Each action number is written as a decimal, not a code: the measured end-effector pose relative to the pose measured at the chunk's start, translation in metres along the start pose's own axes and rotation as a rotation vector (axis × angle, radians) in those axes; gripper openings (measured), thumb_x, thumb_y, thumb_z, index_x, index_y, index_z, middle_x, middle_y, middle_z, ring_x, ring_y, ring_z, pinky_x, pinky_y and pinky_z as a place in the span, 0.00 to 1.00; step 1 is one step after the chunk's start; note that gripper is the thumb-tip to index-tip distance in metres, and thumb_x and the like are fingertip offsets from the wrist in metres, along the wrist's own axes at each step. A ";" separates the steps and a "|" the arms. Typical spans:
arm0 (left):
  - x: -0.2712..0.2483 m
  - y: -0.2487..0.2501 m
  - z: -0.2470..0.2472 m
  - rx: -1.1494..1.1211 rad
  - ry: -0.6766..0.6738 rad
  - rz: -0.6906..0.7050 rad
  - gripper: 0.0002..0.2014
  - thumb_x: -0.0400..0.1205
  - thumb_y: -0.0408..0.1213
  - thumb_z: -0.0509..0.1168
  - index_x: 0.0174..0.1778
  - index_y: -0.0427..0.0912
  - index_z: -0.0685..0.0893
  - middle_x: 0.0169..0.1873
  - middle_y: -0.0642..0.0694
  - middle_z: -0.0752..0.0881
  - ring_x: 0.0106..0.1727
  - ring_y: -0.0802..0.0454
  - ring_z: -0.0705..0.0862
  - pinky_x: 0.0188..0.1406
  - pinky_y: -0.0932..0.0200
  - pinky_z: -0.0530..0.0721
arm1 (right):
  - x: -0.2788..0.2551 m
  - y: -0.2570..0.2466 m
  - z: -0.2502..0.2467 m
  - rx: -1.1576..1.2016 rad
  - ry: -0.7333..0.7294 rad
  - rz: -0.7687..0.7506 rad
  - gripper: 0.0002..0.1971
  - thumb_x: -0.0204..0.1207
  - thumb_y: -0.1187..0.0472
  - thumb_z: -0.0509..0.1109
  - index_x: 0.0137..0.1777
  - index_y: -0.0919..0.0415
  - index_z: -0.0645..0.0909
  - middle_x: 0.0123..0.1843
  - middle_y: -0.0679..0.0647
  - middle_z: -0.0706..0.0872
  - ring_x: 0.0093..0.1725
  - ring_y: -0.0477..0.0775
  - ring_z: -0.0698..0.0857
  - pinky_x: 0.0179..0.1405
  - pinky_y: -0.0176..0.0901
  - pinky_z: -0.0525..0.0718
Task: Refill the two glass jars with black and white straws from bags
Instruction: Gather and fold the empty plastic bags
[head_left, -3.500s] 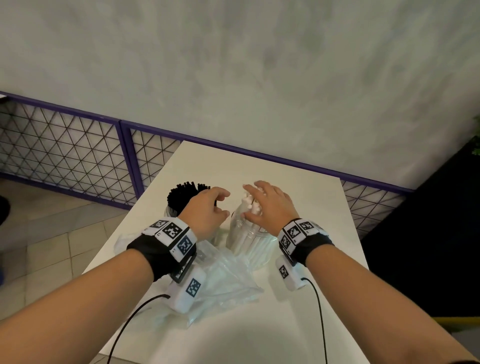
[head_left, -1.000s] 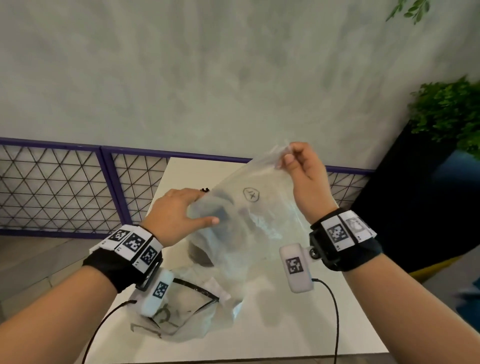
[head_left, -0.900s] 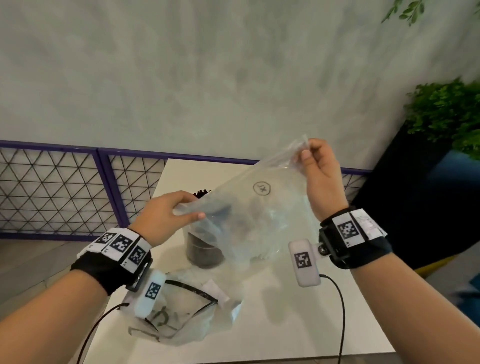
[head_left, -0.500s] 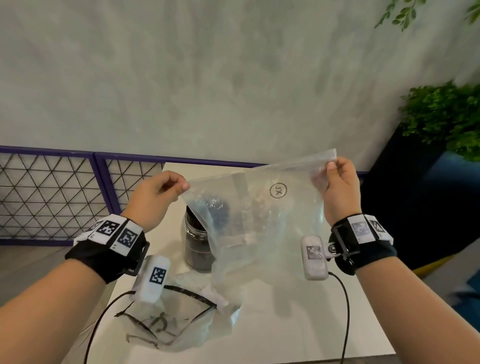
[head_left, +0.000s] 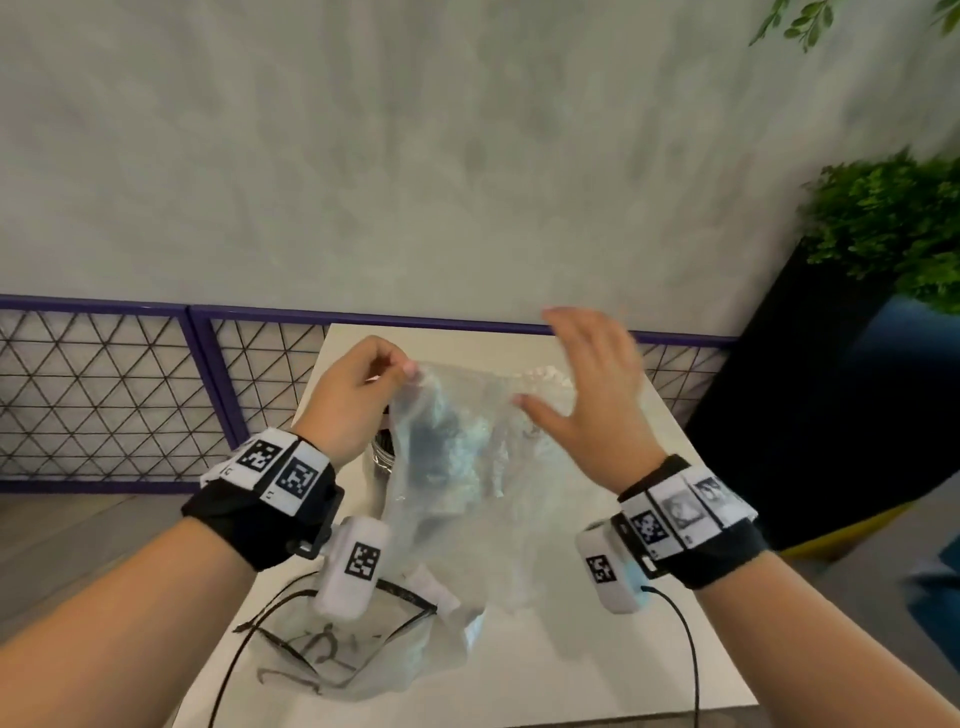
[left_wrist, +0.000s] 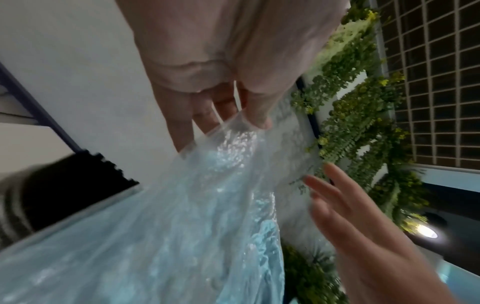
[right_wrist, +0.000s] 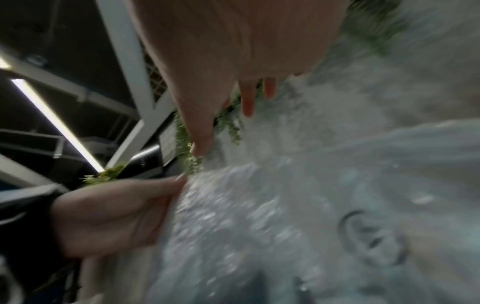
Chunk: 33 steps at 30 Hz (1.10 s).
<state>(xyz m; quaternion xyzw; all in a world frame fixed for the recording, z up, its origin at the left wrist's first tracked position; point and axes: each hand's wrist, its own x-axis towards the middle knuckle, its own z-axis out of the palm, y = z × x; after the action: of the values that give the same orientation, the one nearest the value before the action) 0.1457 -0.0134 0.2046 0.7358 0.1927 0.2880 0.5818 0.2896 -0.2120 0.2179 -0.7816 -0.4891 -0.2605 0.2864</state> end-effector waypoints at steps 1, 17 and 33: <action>-0.002 0.004 0.006 -0.003 -0.021 0.023 0.10 0.83 0.41 0.65 0.35 0.57 0.79 0.45 0.44 0.85 0.55 0.36 0.84 0.50 0.32 0.87 | 0.003 -0.012 0.006 -0.013 -0.111 -0.027 0.38 0.72 0.35 0.65 0.79 0.51 0.63 0.73 0.50 0.73 0.76 0.56 0.66 0.78 0.61 0.55; -0.014 -0.076 -0.040 0.539 -0.223 -0.243 0.04 0.79 0.41 0.70 0.48 0.52 0.84 0.49 0.49 0.87 0.56 0.47 0.84 0.56 0.57 0.78 | 0.041 0.046 -0.001 0.597 -0.026 0.488 0.08 0.82 0.59 0.65 0.43 0.48 0.80 0.38 0.47 0.85 0.37 0.42 0.84 0.46 0.35 0.79; -0.004 -0.051 -0.045 0.340 -0.121 -0.082 0.07 0.79 0.31 0.69 0.44 0.49 0.85 0.38 0.48 0.87 0.43 0.51 0.84 0.50 0.57 0.84 | 0.058 0.071 -0.033 0.587 0.252 0.510 0.05 0.82 0.61 0.65 0.47 0.51 0.79 0.37 0.45 0.82 0.30 0.32 0.80 0.39 0.24 0.77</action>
<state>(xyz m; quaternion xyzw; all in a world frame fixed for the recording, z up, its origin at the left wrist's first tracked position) 0.1156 0.0305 0.1616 0.8310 0.2331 0.1827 0.4708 0.3726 -0.2252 0.2672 -0.7248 -0.2941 -0.1241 0.6106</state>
